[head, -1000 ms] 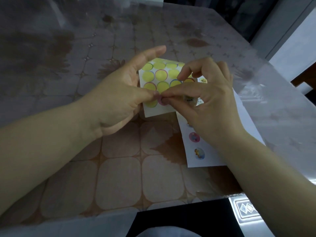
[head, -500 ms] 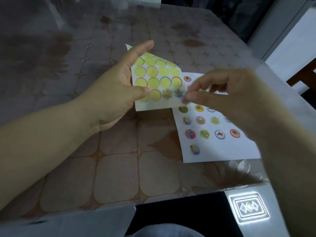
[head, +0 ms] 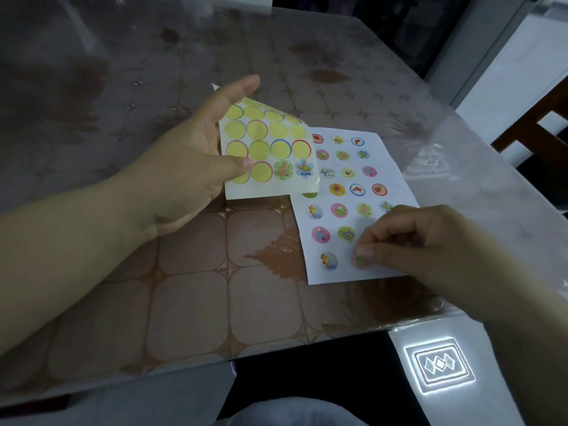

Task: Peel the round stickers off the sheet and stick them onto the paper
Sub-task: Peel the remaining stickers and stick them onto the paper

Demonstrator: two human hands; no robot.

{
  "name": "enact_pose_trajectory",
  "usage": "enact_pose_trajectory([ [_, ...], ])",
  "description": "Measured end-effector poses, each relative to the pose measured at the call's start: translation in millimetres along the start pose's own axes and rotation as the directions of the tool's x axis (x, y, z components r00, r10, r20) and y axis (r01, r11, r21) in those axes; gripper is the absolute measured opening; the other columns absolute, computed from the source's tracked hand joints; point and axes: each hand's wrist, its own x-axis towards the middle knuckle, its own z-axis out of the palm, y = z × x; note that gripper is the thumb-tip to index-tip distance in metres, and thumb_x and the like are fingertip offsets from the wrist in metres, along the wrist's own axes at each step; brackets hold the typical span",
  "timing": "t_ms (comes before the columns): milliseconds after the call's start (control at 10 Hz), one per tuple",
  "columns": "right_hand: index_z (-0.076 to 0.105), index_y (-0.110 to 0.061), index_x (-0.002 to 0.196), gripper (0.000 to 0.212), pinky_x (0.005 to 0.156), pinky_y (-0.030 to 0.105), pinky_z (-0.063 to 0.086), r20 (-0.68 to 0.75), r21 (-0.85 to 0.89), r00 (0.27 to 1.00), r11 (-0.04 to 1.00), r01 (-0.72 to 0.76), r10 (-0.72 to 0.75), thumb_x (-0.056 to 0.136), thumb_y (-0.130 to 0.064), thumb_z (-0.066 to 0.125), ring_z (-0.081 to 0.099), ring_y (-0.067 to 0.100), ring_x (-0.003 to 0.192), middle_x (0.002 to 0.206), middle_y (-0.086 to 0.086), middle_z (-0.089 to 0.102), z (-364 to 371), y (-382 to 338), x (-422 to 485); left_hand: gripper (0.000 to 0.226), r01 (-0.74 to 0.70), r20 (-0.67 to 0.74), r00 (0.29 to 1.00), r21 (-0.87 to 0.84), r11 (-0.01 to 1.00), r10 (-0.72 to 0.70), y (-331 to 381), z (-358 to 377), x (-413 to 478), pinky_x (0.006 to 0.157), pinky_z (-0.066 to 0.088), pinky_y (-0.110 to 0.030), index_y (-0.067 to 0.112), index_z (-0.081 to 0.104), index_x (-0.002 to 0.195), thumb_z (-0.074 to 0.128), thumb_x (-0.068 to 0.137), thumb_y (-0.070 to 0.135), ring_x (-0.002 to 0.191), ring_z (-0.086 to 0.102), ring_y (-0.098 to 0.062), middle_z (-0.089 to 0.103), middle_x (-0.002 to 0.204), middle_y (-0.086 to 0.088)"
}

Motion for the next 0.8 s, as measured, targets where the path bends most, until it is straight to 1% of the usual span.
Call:
enact_pose_trajectory([
  [100,0.073,-0.025,0.060,0.008,0.058,0.000,0.036,-0.038,-0.027,0.999,1.000,0.010,-0.011,0.066,-0.021,0.077,0.055,-0.007,0.063,0.072,-0.018,0.065,2.2,-0.4,-0.3,0.083,0.086,-0.035,0.996,0.013,0.996,-0.086,1.2,1.4,9.1,0.107,0.031,-0.055,0.051,0.024,0.140,0.065,0.075,0.019,0.135,0.039,-0.019,0.040,0.147,0.011],
  [200,0.073,-0.027,0.059,0.011,0.059,0.003,0.039,-0.061,-0.053,0.997,0.998,0.034,-0.037,0.065,-0.019,0.078,0.057,-0.001,0.063,0.074,-0.012,0.066,4.2,-0.6,-0.5,0.082,0.103,-0.044,0.994,-0.017,0.995,-0.103,0.9,2.5,10.6,0.107,0.032,-0.055,0.051,0.025,0.139,0.065,0.074,0.021,0.134,0.040,-0.019,0.041,0.146,0.011],
  [300,0.072,-0.029,0.059,0.012,0.059,0.003,0.040,-0.078,-0.061,0.996,0.998,0.034,-0.039,0.060,-0.020,0.081,0.056,-0.001,0.063,0.073,-0.010,0.066,5.2,0.6,-0.4,0.081,0.077,-0.036,0.996,-0.034,0.996,-0.079,-3.1,2.0,12.7,0.107,0.032,-0.054,0.051,0.025,0.139,0.065,0.074,0.021,0.134,0.040,-0.018,0.041,0.146,0.011],
  [400,0.069,-0.027,0.066,0.018,0.055,0.006,0.038,-0.094,-0.093,0.995,0.995,0.029,-0.037,0.055,-0.024,0.084,0.049,0.000,0.058,0.070,-0.006,0.059,2.8,1.8,2.8,0.081,0.091,-0.042,0.995,-0.030,0.995,-0.092,-2.4,2.6,13.9,0.107,0.031,-0.053,0.052,0.025,0.139,0.064,0.074,0.022,0.135,0.040,-0.017,0.041,0.146,0.012],
  [500,0.053,-0.026,0.081,0.047,0.050,0.013,0.034,-0.067,-0.172,0.997,0.985,0.015,-0.027,0.048,-0.032,0.085,0.037,0.003,0.052,0.070,-0.005,0.046,-2.0,3.8,10.6,0.081,0.099,-0.036,0.994,-0.032,0.995,-0.101,1.3,3.7,11.7,0.107,0.031,-0.052,0.052,0.026,0.139,0.064,0.073,0.026,0.134,0.040,-0.017,0.041,0.146,0.012],
  [600,0.047,-0.024,0.077,0.045,0.048,0.014,0.032,0.016,-0.236,1.000,0.972,0.005,-0.001,0.052,-0.035,0.083,0.034,0.004,0.050,0.067,-0.004,0.042,-6.5,1.7,18.3,0.081,0.116,-0.028,0.993,-0.035,0.993,-0.117,9.5,5.1,7.5,0.107,0.033,-0.053,0.052,0.027,0.138,0.064,0.070,0.029,0.133,0.041,-0.018,0.042,0.145,0.012],
  [700,0.048,-0.020,0.072,0.041,0.048,0.014,0.030,0.069,-0.311,0.997,0.949,0.047,-0.027,0.057,-0.039,0.081,0.031,0.006,0.051,0.066,-0.006,0.038,-9.6,-2.2,25.7,0.081,0.113,-0.012,0.993,-0.026,0.993,-0.114,16.1,6.4,4.5,0.107,0.033,-0.051,0.050,0.029,0.138,0.065,0.068,0.032,0.133,0.042,-0.016,0.042,0.145,0.013],
  [800,0.053,-0.019,0.070,0.033,0.046,0.012,0.032,0.003,-0.281,0.981,0.941,0.188,-0.195,0.064,-0.044,0.074,0.035,0.005,0.049,0.059,-0.009,0.039,-5.9,-16.7,33.6,0.070,0.098,-0.030,0.994,-0.206,0.974,-0.107,17.8,8.9,3.4,0.101,0.045,-0.035,0.040,0.033,0.140,0.056,0.086,0.000,0.121,0.054,-0.009,0.049,0.139,0.011],
])
